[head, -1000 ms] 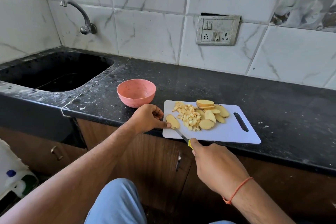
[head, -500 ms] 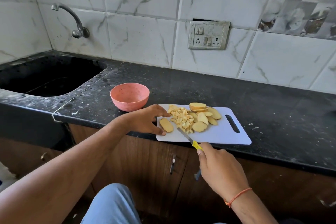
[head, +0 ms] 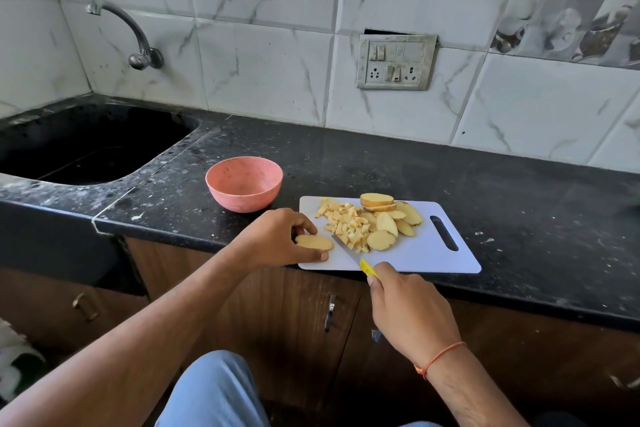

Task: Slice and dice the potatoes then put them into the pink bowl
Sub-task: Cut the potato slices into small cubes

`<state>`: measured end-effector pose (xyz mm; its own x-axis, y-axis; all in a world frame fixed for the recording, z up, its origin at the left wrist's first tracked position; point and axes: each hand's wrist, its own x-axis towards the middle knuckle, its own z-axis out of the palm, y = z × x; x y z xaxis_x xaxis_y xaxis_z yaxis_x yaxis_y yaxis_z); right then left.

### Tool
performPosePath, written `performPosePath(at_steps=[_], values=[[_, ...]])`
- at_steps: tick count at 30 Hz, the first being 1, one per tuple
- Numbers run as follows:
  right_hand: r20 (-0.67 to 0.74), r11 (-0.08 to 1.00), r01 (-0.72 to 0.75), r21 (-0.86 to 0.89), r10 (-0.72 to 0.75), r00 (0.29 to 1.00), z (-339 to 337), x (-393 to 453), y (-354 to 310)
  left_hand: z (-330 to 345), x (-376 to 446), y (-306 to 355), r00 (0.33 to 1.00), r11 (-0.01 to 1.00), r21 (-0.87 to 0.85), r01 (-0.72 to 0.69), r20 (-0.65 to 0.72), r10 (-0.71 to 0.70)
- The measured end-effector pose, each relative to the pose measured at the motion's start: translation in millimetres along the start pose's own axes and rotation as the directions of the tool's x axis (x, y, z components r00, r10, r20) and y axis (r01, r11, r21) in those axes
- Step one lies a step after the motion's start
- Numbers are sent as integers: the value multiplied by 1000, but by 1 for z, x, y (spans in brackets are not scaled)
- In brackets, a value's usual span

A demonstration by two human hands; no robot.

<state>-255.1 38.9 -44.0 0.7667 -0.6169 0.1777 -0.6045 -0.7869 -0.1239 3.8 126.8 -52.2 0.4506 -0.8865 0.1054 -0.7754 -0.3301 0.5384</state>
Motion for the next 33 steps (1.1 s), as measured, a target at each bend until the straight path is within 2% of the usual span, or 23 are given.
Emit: performPosePath(at_steps=[7,20,26,29,33], values=[[20,999,-6,44,5,1000,4,5,-12,7,-6,-18,996,983,-181,-9,-85,-7],[1,991,-53,121,53,999,4,4,-29,10,-8,-20,990,980,-198,2,-135,-29],[10,987,-15,162,13,1000,1,2,-40,12,-8,-20,989,980,-200,-1,-146,-29],[30,991,-8,135,4,1000,0,2,-44,13,-8,-20,988,978,-209,1,-153,-34],[24,1000,13,16,-13,1000,-2,6,-52,13,-7,-20,986,978,-206,8,-159,-41]])
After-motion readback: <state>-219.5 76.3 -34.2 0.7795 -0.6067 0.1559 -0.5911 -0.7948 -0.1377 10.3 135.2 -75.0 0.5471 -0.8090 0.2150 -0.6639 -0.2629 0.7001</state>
